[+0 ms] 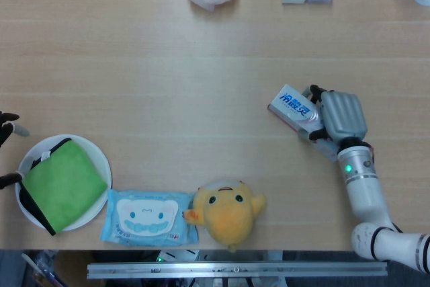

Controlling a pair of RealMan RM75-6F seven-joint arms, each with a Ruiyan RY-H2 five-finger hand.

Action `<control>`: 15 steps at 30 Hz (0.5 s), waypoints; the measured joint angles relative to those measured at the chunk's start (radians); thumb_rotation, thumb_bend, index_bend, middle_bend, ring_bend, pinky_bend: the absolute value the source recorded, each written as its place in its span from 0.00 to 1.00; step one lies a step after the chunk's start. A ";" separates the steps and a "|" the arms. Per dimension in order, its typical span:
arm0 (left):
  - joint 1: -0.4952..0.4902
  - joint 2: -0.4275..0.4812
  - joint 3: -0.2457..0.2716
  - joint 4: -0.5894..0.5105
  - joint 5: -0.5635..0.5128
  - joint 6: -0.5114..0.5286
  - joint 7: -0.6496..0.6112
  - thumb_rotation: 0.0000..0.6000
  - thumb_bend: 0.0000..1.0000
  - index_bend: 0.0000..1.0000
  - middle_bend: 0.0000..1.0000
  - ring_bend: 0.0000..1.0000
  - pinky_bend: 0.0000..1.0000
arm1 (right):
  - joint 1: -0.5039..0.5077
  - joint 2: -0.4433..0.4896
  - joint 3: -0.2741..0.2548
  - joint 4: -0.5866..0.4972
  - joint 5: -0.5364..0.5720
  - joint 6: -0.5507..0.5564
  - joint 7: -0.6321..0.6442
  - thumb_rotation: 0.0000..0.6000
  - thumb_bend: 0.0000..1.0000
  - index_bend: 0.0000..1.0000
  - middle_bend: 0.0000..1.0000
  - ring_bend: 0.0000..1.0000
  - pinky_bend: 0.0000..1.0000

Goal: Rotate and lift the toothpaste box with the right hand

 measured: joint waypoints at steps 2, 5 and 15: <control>0.000 0.000 0.000 0.000 0.000 -0.001 -0.001 1.00 0.26 0.40 0.25 0.17 0.41 | -0.001 0.001 0.000 0.000 -0.001 0.001 0.006 1.00 0.18 0.37 0.54 0.48 0.69; 0.000 0.000 -0.001 0.000 -0.001 -0.001 -0.001 1.00 0.26 0.40 0.25 0.17 0.41 | -0.004 0.003 0.000 -0.001 -0.013 0.007 0.023 1.00 0.18 0.37 0.54 0.48 0.69; -0.005 -0.004 -0.009 -0.002 -0.005 -0.003 0.006 1.00 0.26 0.40 0.25 0.17 0.41 | -0.018 0.005 0.011 0.014 -0.120 0.070 0.160 1.00 0.18 0.37 0.54 0.48 0.69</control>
